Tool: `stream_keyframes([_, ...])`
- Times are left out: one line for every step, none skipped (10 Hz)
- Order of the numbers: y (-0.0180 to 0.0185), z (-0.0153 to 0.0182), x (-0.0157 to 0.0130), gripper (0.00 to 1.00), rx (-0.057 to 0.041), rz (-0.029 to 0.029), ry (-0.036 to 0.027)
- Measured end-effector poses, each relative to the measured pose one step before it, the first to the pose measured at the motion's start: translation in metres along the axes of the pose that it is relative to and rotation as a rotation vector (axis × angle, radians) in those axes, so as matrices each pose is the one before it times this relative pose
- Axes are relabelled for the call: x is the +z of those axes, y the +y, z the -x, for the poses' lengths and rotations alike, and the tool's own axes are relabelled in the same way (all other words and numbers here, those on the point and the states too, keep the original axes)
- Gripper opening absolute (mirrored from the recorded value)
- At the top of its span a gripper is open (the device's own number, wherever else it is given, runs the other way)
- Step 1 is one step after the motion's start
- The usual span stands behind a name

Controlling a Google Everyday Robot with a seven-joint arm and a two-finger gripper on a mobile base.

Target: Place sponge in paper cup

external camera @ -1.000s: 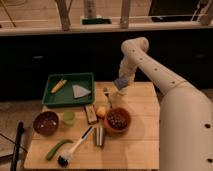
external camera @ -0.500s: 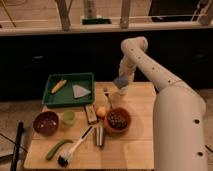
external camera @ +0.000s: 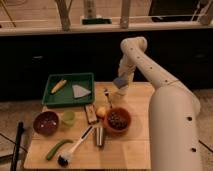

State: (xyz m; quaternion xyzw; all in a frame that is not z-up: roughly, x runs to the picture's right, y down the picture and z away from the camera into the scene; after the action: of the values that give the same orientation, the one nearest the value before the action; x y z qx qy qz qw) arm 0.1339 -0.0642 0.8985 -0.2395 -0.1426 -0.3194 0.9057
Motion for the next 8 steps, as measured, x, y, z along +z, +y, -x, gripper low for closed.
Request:
stream_keyframes([0.00037,-0.00093,0.00076,0.07,0.00150,0.00335,-0.00279])
stream_keyframes([0.00033,-0.00052,0.00051,0.20,0.00105,0.00376,-0.00470])
stream_keyframes([0.00027,-0.00025,0.00081,0.30,-0.00007,0.00334,-0.00236])
stream_keyframes([-0.00049,0.00007,0.00034,0.39,-0.00075,0.00123,-0.00149])
stream_keyframes([0.00021,-0.00013,0.00052,0.48,-0.00068,0.00272,-0.00124])
stream_keyframes([0.00038,-0.00009,0.00038,0.60,-0.00068,0.00269,-0.00226])
stream_keyframes([-0.00010,0.00015,0.00038,0.71,-0.00157,0.00014,-0.00150])
stream_keyframes([0.00070,0.00036,0.00016,0.77,-0.00115,0.00305,-0.00196])
